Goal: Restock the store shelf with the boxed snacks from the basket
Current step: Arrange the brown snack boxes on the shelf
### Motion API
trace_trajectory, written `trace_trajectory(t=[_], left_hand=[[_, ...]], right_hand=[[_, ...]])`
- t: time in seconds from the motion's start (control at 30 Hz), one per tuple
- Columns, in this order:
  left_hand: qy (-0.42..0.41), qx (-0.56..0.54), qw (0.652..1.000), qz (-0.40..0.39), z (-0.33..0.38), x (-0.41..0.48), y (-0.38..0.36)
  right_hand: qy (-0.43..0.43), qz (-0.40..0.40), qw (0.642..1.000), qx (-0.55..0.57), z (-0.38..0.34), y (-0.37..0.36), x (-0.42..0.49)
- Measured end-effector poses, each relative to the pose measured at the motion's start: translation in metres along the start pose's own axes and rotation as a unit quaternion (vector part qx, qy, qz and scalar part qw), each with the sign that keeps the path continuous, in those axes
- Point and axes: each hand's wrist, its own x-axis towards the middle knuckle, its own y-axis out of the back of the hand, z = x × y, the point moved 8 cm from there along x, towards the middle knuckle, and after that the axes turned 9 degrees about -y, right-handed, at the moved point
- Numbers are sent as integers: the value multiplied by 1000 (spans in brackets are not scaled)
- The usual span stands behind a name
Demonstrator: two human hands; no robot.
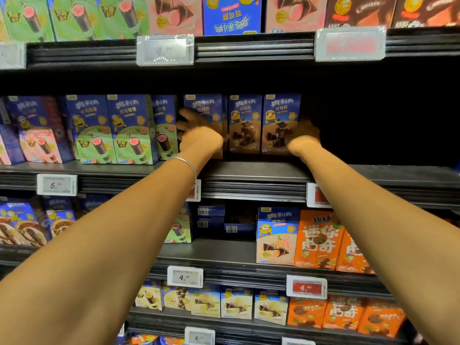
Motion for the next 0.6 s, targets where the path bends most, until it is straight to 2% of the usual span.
trace_trajectory(t=[0.17, 0.33, 0.5, 0.6], left_hand=[[2, 5, 1000, -24, -1, -1, -6], [13, -55, 998, 26, -1, 4, -6], [19, -66, 998, 4, 0, 4, -8], [4, -57, 998, -20, 3, 0, -6]], right_hand=[[-2, -14, 1000, 5, -3, -3, 2], [5, -18, 999, 27, -5, -1, 2], [27, -37, 998, 45, -6, -3, 6], [4, -43, 995, 91, 0, -2, 11]])
